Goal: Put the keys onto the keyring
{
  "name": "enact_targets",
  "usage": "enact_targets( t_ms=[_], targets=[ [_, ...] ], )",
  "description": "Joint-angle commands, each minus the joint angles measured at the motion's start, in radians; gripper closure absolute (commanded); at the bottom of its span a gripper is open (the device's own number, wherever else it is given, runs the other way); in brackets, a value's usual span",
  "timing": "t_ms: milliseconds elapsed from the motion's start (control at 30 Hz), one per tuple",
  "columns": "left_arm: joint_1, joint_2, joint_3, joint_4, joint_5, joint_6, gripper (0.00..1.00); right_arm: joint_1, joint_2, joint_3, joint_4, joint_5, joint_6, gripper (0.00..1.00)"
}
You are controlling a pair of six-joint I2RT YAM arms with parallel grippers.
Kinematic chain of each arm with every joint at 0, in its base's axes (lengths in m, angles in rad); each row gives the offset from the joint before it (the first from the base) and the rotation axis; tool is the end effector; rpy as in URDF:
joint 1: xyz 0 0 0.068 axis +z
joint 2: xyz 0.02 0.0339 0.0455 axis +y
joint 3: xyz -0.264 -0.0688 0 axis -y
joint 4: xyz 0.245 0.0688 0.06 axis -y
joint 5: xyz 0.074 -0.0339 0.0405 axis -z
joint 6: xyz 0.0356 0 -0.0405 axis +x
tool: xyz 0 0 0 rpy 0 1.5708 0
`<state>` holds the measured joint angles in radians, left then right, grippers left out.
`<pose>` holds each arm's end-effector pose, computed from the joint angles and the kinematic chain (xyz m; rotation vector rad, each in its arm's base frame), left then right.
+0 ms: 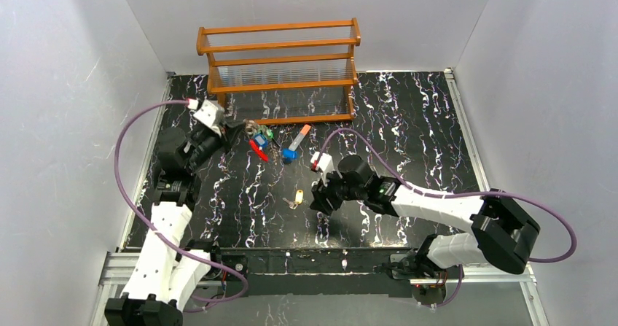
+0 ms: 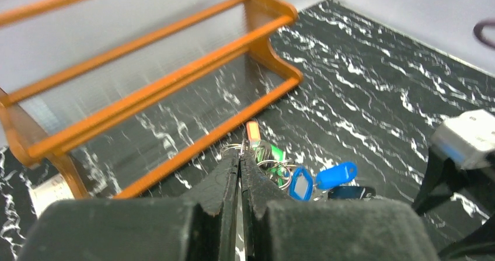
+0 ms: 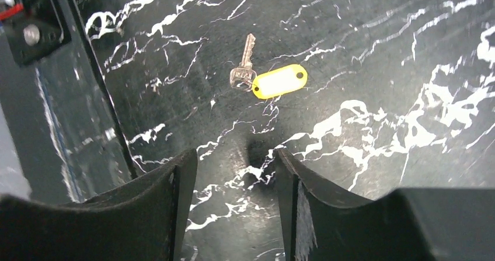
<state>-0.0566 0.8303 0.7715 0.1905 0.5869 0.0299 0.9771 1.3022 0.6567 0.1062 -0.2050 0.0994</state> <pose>0.1913 -0.0306 0.3675 0.5413 1.3738 -0.4430 0.1479 0.2321 0.2127 -1.0578 1.9496 0.8391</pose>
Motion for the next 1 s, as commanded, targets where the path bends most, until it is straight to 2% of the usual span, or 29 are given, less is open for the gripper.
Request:
enact_targets(
  t_ms=[0, 167, 300, 500, 800, 967],
  targets=[
    [-0.003, -0.093, -0.113, -0.050, 0.067, 0.062, 1.00, 0.001, -0.043, -0.042, 0.127, -0.101, -0.320, 0.40],
    [-0.004, -0.186, -0.214, -0.104, 0.082, 0.091, 1.00, 0.000, -0.041, -0.063, 0.136, -0.204, -0.548, 0.40],
    [-0.003, -0.231, -0.264, -0.144, 0.076, 0.130, 1.00, 0.000, -0.008, -0.077, 0.158, -0.295, -0.708, 0.46],
    [-0.003, -0.246, -0.329, -0.210, 0.127, 0.242, 1.00, 0.001, 0.136, -0.026, 0.178, -0.384, -0.911, 0.52],
    [-0.004, -0.275, -0.366, -0.203, 0.194, 0.288, 1.00, 0.000, 0.355, 0.132, 0.150, -0.377, -1.012, 0.54],
    [-0.003, -0.282, -0.371, -0.197, 0.199, 0.289, 1.00, -0.004, 0.402, 0.177, 0.148, -0.366, -1.036, 0.55]
  ],
)
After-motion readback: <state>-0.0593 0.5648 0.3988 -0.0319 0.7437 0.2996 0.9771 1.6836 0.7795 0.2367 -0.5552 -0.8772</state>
